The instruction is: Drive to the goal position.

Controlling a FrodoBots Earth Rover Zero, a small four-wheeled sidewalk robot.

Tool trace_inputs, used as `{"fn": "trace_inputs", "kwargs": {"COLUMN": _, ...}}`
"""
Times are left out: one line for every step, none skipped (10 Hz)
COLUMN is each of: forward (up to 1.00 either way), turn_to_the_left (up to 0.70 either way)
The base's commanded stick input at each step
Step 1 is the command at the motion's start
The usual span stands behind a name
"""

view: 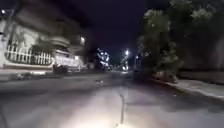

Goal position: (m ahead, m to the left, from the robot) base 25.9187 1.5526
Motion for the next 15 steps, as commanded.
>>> {"fn": "trace_inputs", "kwargs": {"forward": 0.70, "turn_to_the_left": -0.32}}
{"fn": "trace_inputs", "kwargs": {"forward": 0.70, "turn_to_the_left": -0.35}}
{"fn": "trace_inputs", "kwargs": {"forward": 0.70, "turn_to_the_left": -0.35}}
{"fn": "trace_inputs", "kwargs": {"forward": 0.70, "turn_to_the_left": -0.35}}
{"fn": "trace_inputs", "kwargs": {"forward": 0.70, "turn_to_the_left": -0.35}}
{"fn": "trace_inputs", "kwargs": {"forward": 0.70, "turn_to_the_left": -0.35}}
{"fn": "trace_inputs", "kwargs": {"forward": 0.70, "turn_to_the_left": -0.35}}
{"fn": "trace_inputs", "kwargs": {"forward": 0.70, "turn_to_the_left": -0.35}}
{"fn": "trace_inputs", "kwargs": {"forward": 0.70, "turn_to_the_left": -0.35}}
{"fn": "trace_inputs", "kwargs": {"forward": 0.70, "turn_to_the_left": -0.35}}
{"fn": "trace_inputs", "kwargs": {"forward": 0.70, "turn_to_the_left": -0.35}}
{"fn": "trace_inputs", "kwargs": {"forward": 0.70, "turn_to_the_left": -0.35}}
{"fn": "trace_inputs", "kwargs": {"forward": 0.70, "turn_to_the_left": -0.21}}
{"fn": "trace_inputs", "kwargs": {"forward": 0.70, "turn_to_the_left": -0.07}}
{"fn": "trace_inputs", "kwargs": {"forward": 0.70, "turn_to_the_left": 0.00}}
